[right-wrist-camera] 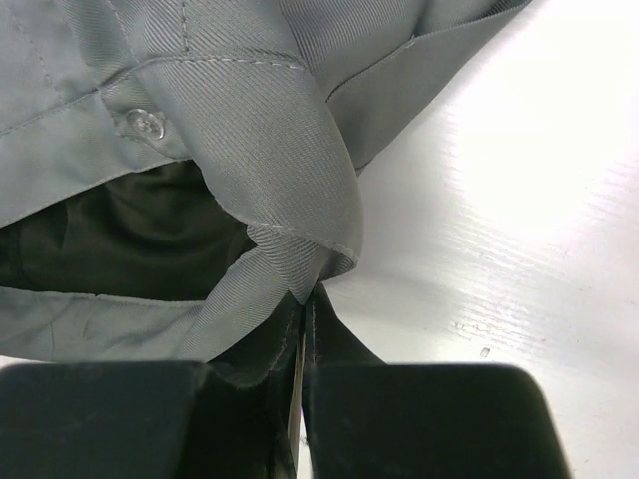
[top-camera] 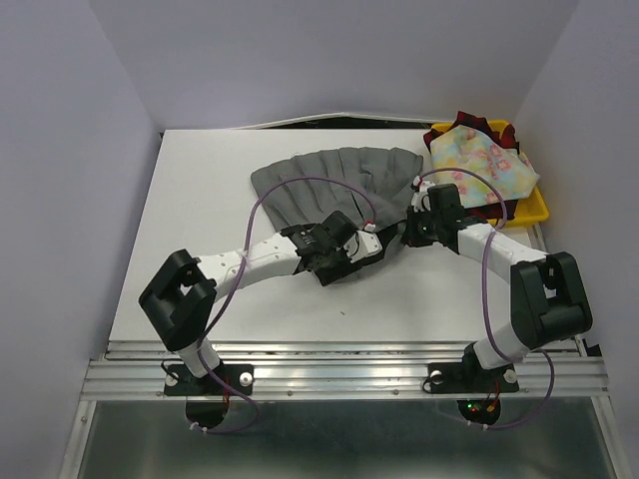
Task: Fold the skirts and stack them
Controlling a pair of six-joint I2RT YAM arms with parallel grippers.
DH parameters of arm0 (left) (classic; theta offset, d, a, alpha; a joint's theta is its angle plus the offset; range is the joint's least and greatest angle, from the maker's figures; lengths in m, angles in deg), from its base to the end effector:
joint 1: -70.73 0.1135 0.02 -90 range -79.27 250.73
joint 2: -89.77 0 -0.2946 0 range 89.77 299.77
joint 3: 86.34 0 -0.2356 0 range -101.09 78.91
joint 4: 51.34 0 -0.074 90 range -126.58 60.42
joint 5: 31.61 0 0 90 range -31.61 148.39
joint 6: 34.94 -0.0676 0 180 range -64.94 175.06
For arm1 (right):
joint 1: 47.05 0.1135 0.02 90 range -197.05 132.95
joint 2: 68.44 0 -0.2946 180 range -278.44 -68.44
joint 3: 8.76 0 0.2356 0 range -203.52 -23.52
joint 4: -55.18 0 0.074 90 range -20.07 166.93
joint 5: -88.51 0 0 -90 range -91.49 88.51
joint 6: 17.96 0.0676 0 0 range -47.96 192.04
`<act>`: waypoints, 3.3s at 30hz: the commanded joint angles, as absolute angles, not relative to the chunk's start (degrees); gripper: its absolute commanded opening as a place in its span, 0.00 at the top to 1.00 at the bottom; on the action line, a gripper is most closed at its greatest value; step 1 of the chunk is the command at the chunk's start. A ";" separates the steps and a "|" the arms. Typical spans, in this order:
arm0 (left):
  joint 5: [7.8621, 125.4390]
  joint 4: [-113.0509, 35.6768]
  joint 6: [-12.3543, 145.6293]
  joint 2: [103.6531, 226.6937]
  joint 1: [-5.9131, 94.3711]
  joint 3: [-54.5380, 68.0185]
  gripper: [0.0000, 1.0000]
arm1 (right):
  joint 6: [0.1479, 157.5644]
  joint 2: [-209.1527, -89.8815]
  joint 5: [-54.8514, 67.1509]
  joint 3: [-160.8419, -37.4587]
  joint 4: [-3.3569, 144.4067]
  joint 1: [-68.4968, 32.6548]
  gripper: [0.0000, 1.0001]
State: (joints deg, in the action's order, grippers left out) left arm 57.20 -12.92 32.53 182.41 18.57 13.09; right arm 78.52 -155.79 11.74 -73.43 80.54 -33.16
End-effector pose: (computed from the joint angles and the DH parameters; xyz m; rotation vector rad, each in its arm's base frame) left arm 0.2183 -0.2787 0.2493 1.4864 1.9631 -0.2014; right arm 0.3042 0.0912 0.2130 -0.2643 2.4126 0.4412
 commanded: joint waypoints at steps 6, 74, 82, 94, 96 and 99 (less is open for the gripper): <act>41.26 -17.68 31.50 185.92 17.82 11.14 0.49 | 76.61 -155.36 7.13 -73.26 81.71 -33.07 0.99; 50.49 -9.86 36.25 138.81 52.97 13.17 1.00 | 62.46 -135.14 -2.27 -95.84 97.88 -37.64 0.99; 48.46 -18.21 35.90 152.15 53.33 -3.68 1.00 | 66.94 -151.66 -6.24 -120.35 91.39 -37.64 0.99; 83.07 -8.29 34.67 158.07 45.19 -10.15 1.00 | 65.72 -149.75 16.50 -121.54 97.69 -30.11 0.99; 86.14 -6.88 33.79 155.79 38.76 -5.23 1.00 | 65.10 -145.81 20.20 -113.31 98.41 -24.23 0.99; 88.20 -4.77 35.02 154.98 38.99 -2.38 1.00 | 64.49 -144.02 17.80 -112.18 99.98 -23.41 0.99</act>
